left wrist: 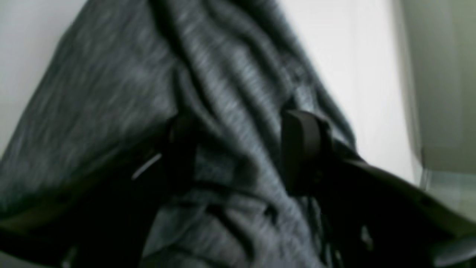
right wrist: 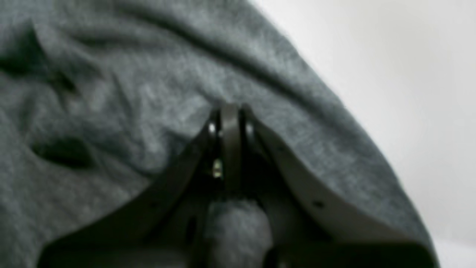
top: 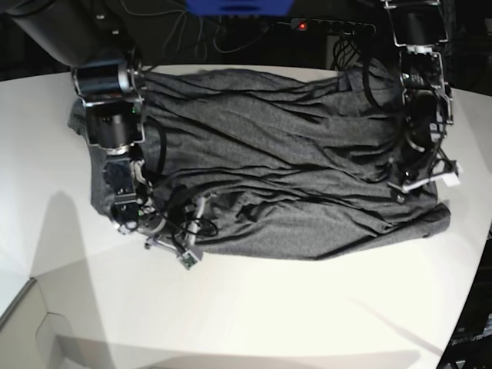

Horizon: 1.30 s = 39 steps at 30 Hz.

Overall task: Layout the t-shirt on the table in an organized manner, then fold the t-shirt properly
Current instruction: 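Grasp the shirt edges with both grippers and pull them apart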

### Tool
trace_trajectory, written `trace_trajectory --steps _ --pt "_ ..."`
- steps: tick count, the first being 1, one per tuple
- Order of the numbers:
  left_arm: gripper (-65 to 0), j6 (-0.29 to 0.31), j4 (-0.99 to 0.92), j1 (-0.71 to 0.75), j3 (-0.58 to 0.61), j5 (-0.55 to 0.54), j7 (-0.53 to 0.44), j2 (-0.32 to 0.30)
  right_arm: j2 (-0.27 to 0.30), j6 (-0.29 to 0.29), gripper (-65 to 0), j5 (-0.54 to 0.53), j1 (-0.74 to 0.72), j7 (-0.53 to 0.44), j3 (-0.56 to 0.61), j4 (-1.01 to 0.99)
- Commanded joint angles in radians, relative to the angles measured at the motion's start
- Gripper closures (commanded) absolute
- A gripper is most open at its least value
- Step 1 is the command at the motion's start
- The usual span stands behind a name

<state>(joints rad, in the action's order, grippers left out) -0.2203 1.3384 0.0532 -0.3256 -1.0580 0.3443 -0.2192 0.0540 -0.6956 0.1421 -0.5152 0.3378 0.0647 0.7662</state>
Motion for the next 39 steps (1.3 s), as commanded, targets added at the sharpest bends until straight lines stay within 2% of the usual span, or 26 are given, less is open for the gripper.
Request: trace_trajectory --steps 1,3,7,11,17,21,26,29,33,36,39 --pt "-34.8 0.011 0.014 -0.016 -0.004 0.000 -0.011 -0.012 0.022 -0.003 0.0 0.009 -0.038 -0.006 -0.003 -0.034" --pt "-34.8 0.011 0.006 -0.016 -0.004 0.000 -0.011 -0.012 0.037 0.020 0.0 0.009 -0.066 -0.049 -0.003 -0.116" --pt "-34.8 0.011 -0.013 -0.019 0.015 0.002 -0.011 -0.010 0.088 0.224 0.0 0.009 -0.093 -0.124 -0.082 -0.213" --pt "-34.8 0.011 -0.075 -0.033 0.069 0.002 -0.012 -0.010 0.119 0.377 0.0 0.009 -0.109 -0.144 -0.193 -0.236" --pt "-34.8 0.011 -0.130 -0.103 0.168 -0.003 -0.012 -0.010 0.134 0.385 0.0 0.009 -0.107 -0.147 -0.236 -0.231" --pt "-34.8 0.011 -0.067 -0.128 0.181 -0.006 -0.012 -0.010 0.134 0.385 0.0 0.009 -0.107 -0.147 -0.237 -0.222" --pt "-34.8 0.011 0.056 -0.175 0.184 -0.003 -0.012 -0.010 0.132 0.383 0.0 0.008 -0.035 -0.139 -0.239 -0.021" --pt "-34.8 0.011 -0.024 -0.260 0.213 0.002 -0.015 -0.009 0.116 0.383 0.0 0.008 0.046 -0.134 -0.236 0.166" --pt "-34.8 0.011 -0.238 -0.382 0.303 0.002 -0.021 -0.009 0.093 0.383 0.0 0.008 0.160 -0.047 -0.233 0.390" --pt "-34.8 0.011 -0.389 -0.474 0.366 0.002 -0.021 -0.009 0.066 0.382 0.0 0.008 0.227 0.001 -0.233 0.496" --pt "-34.8 0.011 -0.408 -0.516 0.392 0.002 -0.021 -0.009 0.043 0.382 0.0 0.008 0.277 0.008 -0.231 0.542"
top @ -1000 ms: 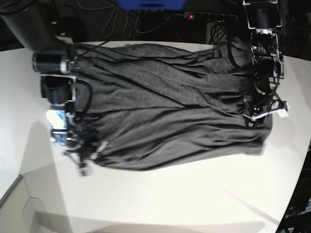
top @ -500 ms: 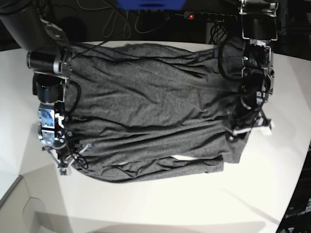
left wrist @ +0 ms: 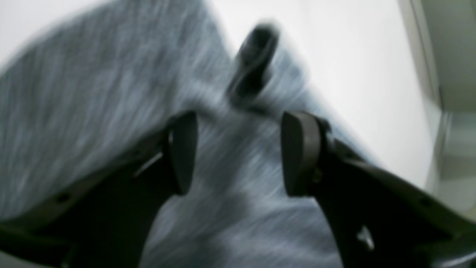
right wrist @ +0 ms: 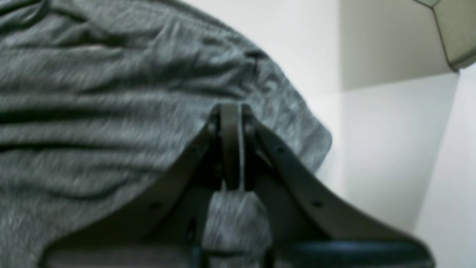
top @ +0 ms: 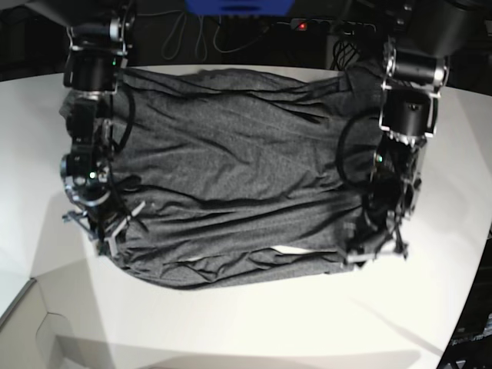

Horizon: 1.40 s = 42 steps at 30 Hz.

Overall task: Layout the t-shirt on the table in an organized manner, then fold the t-shirt properly
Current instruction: 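Grasp the shirt edges with both grippers and pull them apart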

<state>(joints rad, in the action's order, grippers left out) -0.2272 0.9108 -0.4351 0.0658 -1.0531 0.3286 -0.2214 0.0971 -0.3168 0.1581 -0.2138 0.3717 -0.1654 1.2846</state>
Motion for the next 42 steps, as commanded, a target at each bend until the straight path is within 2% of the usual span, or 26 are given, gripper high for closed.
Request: trace_trajectory --steps 1,7,10,16,22,28,32,34,36,39,40,42 --pt "-34.8 0.018 0.020 -0.029 0.001 -0.003 -0.006 -0.006 -0.003 0.002 0.0 -0.009 -0.013 -0.026 -0.001 0.033" --pt "-35.1 0.018 0.018 -0.035 -0.002 -0.005 -0.007 0.014 -0.004 -0.134 0.0 -0.009 0.009 -0.024 -0.007 0.037" --pt "-35.1 0.018 0.011 -0.037 -0.002 -0.003 -0.016 0.017 -0.006 -0.134 0.0 -0.009 0.009 -0.024 -0.007 0.037" --pt "-34.8 0.018 0.009 -0.037 0.007 -0.002 -0.119 0.041 -0.004 -0.134 0.0 -0.009 0.027 -0.024 -0.007 0.039" --pt "-34.8 0.018 0.006 -0.049 0.007 -0.002 -0.127 0.041 -0.001 -0.134 0.0 -0.009 0.047 -0.024 -0.007 0.040" --pt "-34.7 0.018 -0.100 -0.084 0.002 -0.003 -0.127 0.044 0.002 -0.134 0.0 -0.009 0.055 -0.024 -0.007 0.040" --pt "-34.0 0.018 -0.106 -0.086 -0.002 -0.003 -0.128 0.061 0.002 -0.134 0.0 -0.009 0.055 -0.024 -0.007 0.040" --pt "-29.1 0.018 -0.104 -0.089 -0.002 -0.003 -0.128 0.066 0.002 -0.134 0.0 -0.007 0.055 -0.024 -0.007 0.040" --pt "-20.5 0.018 -0.108 -0.100 -0.002 -0.003 -0.141 0.069 0.003 -0.134 0.0 -0.007 0.057 -0.024 -0.007 0.040" --pt "-2.1 0.016 -0.109 -0.100 -0.001 -0.003 -0.205 0.069 0.003 -0.134 0.0 -0.007 0.057 -0.024 -0.009 0.040" --pt "0.0 0.015 -0.114 -0.100 -0.001 -0.003 -0.213 0.069 0.008 -0.134 0.0 -0.007 0.057 -0.024 -0.012 0.040" --pt "-1.1 0.015 -0.115 -0.101 -0.001 -0.003 -0.213 0.069 0.013 -0.134 0.0 -0.007 0.058 -0.024 -0.033 0.040"
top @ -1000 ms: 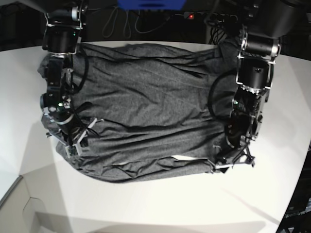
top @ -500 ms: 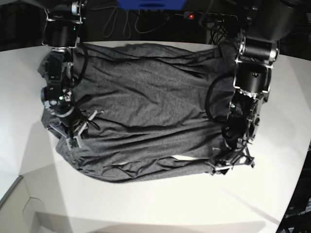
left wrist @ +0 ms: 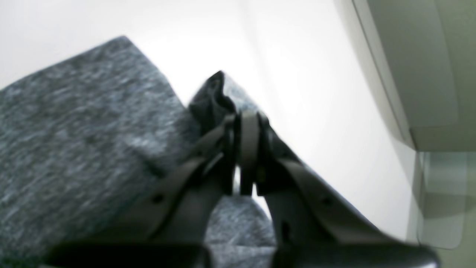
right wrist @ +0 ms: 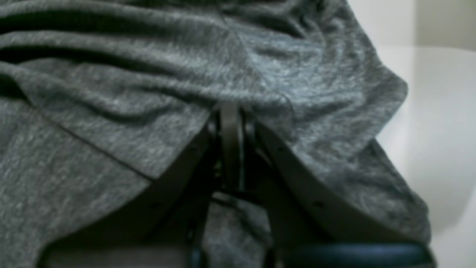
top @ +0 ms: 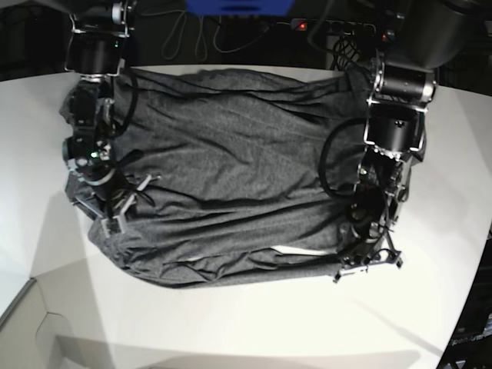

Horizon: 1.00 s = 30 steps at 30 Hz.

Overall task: Layout the t-shirt on the table in an organized manner, then fold the t-shirt properly
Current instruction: 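Grasp the shirt edges with both grippers and pull them apart, then lift the shirt with both grippers and stretch it taut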

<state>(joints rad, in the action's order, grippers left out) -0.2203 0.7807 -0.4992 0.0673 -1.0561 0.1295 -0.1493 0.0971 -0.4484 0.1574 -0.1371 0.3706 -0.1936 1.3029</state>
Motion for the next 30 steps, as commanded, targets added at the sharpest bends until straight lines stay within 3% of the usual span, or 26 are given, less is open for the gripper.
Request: trace_trajectory --steps 1,6,12,14,21,24,27,30 --pt "-0.1 0.008 0.015 -0.045 -0.002 0.000 -0.015 -0.003 0.013 -0.002 0.0 -0.006 -0.019 -0.023 -0.013 0.020" --pt "0.0 0.008 -0.034 -0.135 -0.004 0.000 -0.031 -0.002 0.014 -0.002 0.0 -0.006 -0.019 -0.023 -0.024 0.020" --pt "-0.8 0.009 -0.271 -0.301 0.006 0.000 -0.161 0.044 0.014 -0.002 0.0 -0.006 0.023 -0.023 -0.022 0.043" --pt "-5.6 0.009 -0.347 -0.341 0.004 0.000 -0.172 0.047 0.016 -0.002 0.0 -0.006 0.043 -0.023 -0.022 0.056" --pt "-42.8 0.011 -0.383 -0.365 -0.002 -0.002 -0.176 0.058 0.016 -0.003 0.0 -0.006 0.093 -0.023 -0.022 0.119" --pt "-53.5 0.011 -0.378 -0.365 -0.004 -0.005 -0.195 0.046 0.013 -0.003 0.0 -0.006 0.116 -0.022 -0.022 0.126" --pt "-57.6 0.011 -0.378 -0.361 -0.002 -0.006 -0.221 0.044 0.014 -0.003 0.0 -0.006 0.136 -0.022 -0.022 0.137" --pt "-52.1 0.011 -0.353 -0.315 0.004 -0.006 -0.219 0.044 0.013 -0.003 0.0 -0.006 0.159 -0.025 -0.022 0.151"
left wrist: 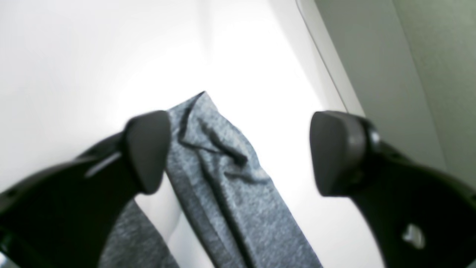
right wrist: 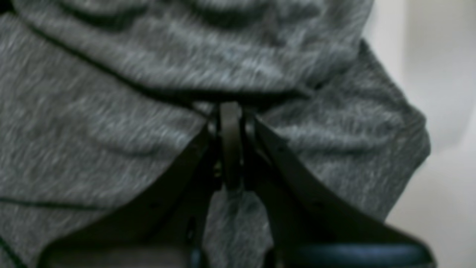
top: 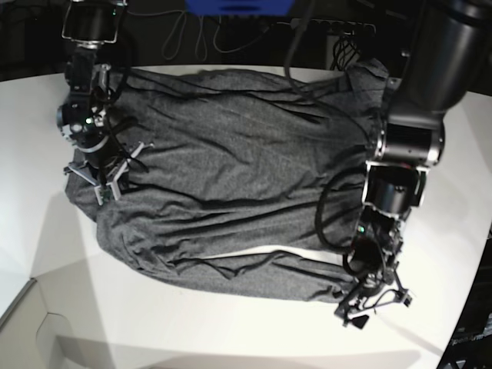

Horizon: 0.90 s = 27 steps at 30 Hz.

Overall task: Layout the t-shirt on the table in an organized manner, then fold the t-shirt properly
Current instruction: 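Lift the shirt with both grippers and stretch it taut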

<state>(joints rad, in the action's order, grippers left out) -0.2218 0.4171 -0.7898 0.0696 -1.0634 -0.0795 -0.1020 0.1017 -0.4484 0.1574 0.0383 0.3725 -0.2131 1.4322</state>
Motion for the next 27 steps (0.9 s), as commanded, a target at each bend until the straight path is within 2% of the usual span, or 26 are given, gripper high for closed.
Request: trace_trajectory --steps 1,4,6,8,10,13,16,18,23,27 --pt "-48.1 0.012 0.056 0.008 -0.001 0.001 -0.010 -0.003 0.008 -0.003 0.0 -0.006 -0.015 -0.025 -0.003 0.034" --pt "-36.1 0.011 0.276 0.129 -0.003 0.001 0.016 -0.011 0.007 -0.003 0.0 -0.006 -0.011 -0.025 -0.003 0.066" --pt "-28.5 0.009 0.426 0.221 -0.001 0.002 0.054 -0.046 0.007 -0.003 0.0 -0.006 -0.011 -0.025 -0.004 0.092" --pt "-22.9 0.008 0.536 0.300 -0.004 0.005 0.094 -0.072 0.010 -0.003 0.0 -0.006 -0.011 -0.023 -0.004 0.117" --pt "-19.9 0.008 0.578 0.364 -0.006 0.005 0.100 -0.104 0.011 -0.003 0.0 -0.006 -0.013 -0.023 -0.004 0.123" --pt "-18.4 0.012 0.533 0.389 -0.006 0.005 0.099 -0.140 0.011 -0.003 0.0 -0.006 -0.039 -0.023 -0.003 0.109" --pt "-18.5 0.012 0.423 0.382 -0.006 0.005 0.099 -0.146 0.011 -0.005 0.0 -0.006 -0.094 -0.023 0.005 0.046" --pt "-18.5 0.014 0.345 0.343 -0.001 0.005 0.099 -0.141 0.008 -0.005 0.0 -0.006 -0.156 -0.011 0.007 -0.012" --pt "-18.6 0.014 0.147 0.237 0.003 0.007 0.099 -0.107 0.013 -0.005 0.0 -0.006 -0.317 0.104 0.028 -0.181" --pt "-20.0 0.014 0.064 0.168 0.003 0.007 0.076 -0.098 0.028 -0.005 0.0 -0.005 -0.381 0.118 0.028 -0.285"
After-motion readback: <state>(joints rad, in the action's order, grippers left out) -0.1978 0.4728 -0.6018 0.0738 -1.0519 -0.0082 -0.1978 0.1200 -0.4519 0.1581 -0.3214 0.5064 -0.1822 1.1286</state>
